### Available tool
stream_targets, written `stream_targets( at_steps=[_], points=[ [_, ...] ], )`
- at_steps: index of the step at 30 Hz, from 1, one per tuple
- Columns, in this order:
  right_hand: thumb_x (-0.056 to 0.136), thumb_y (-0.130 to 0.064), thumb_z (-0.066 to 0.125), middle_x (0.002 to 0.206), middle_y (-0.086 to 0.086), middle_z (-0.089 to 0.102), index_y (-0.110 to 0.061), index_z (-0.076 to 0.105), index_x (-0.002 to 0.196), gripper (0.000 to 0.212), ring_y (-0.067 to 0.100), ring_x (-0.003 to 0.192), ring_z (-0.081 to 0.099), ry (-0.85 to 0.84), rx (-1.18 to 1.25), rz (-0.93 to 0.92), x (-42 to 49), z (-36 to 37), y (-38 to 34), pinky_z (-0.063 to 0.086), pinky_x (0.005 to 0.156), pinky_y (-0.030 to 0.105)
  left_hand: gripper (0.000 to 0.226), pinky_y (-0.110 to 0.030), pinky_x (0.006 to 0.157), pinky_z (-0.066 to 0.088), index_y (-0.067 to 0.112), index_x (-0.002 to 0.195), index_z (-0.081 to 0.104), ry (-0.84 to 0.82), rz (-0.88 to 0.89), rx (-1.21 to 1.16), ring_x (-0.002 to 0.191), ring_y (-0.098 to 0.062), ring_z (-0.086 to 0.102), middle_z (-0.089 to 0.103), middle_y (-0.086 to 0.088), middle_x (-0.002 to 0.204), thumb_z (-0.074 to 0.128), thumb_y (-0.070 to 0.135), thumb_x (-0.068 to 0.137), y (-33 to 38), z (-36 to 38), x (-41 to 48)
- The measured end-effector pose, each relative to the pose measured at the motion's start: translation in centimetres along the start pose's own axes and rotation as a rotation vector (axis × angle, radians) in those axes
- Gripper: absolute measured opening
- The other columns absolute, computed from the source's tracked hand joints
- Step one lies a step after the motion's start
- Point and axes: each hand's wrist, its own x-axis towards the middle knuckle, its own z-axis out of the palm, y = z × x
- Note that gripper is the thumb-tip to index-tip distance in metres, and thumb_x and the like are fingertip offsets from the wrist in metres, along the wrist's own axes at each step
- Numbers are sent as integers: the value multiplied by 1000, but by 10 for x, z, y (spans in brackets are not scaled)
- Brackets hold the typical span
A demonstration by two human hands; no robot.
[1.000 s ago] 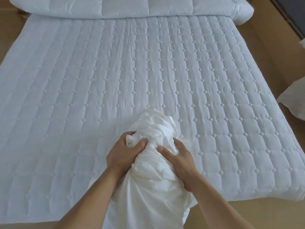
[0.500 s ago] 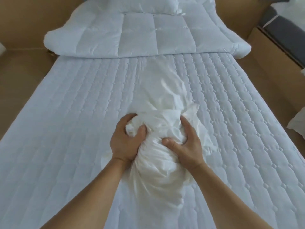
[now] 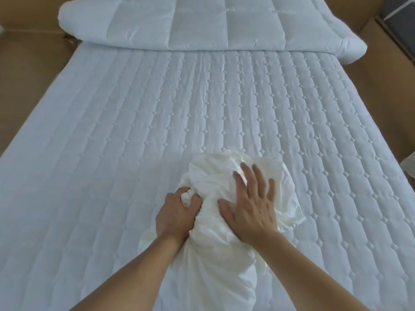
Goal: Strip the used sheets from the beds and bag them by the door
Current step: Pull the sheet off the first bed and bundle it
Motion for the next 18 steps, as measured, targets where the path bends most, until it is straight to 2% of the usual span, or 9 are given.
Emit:
stream_targets(
  at_steps=[2,4,7,9,11,12,13,15,18],
  points=[
    [93,-38,45,161,7,24,-23,32,151,62,31,151,13,60,140,-279,2,4,-3,17,114,67,40,-36,74,50,41,99,57,0,-5,9,77,-15,61,59,5,91,34,67,79,-3,1,-2],
    [95,-48,35,163,2,23,-33,28,153,61,28,152,6,-92,186,-351,8,9,-5,10,116,65,47,-35,73,48,41,107,56,0,-7,6,78,-12,59,55,7,93,31,69,78,-5,1,-4],
    [88,-77,5,165,-11,9,-45,16,154,74,14,150,-17,-349,148,-111,14,18,2,2,115,64,55,-38,79,48,38,111,59,20,5,36,85,-18,57,50,9,92,30,70,77,-4,3,-5],
    [81,-85,1,165,-16,-5,-51,8,153,80,10,147,-25,-405,140,19,15,24,8,-2,116,62,64,-41,95,40,36,115,63,88,20,79,110,-24,49,49,7,105,23,70,77,-4,6,-5],
    [73,-93,2,162,-18,-19,-57,4,150,85,10,146,-28,-437,168,164,18,28,14,-4,115,63,67,-48,112,20,37,113,66,144,45,111,142,-24,20,38,0,141,19,72,81,-4,8,-3],
    [67,-97,3,160,-18,-25,-60,2,148,89,10,146,-26,-451,175,238,19,29,17,-2,114,64,65,-53,116,10,39,111,66,140,72,132,149,-21,1,22,1,156,17,73,83,-5,9,-1],
    [63,-100,3,158,-19,-28,-62,1,146,92,11,147,-24,-464,176,291,19,30,18,1,113,65,65,-58,116,4,41,110,64,118,99,157,149,-18,-14,6,7,162,16,74,84,-6,10,1],
    [57,-104,7,158,-19,-27,-66,0,143,94,12,147,-21,-490,176,353,19,34,18,8,112,69,68,-66,113,3,40,112,61,45,107,175,146,-16,-29,-12,15,163,13,78,82,-10,12,8],
    [48,-107,17,158,-15,-25,-67,-4,141,104,17,148,-19,-542,209,485,25,40,17,16,112,69,75,-70,110,9,44,126,49,-83,-5,129,147,-20,-27,-16,20,161,14,85,74,-10,12,17]
  ],
)
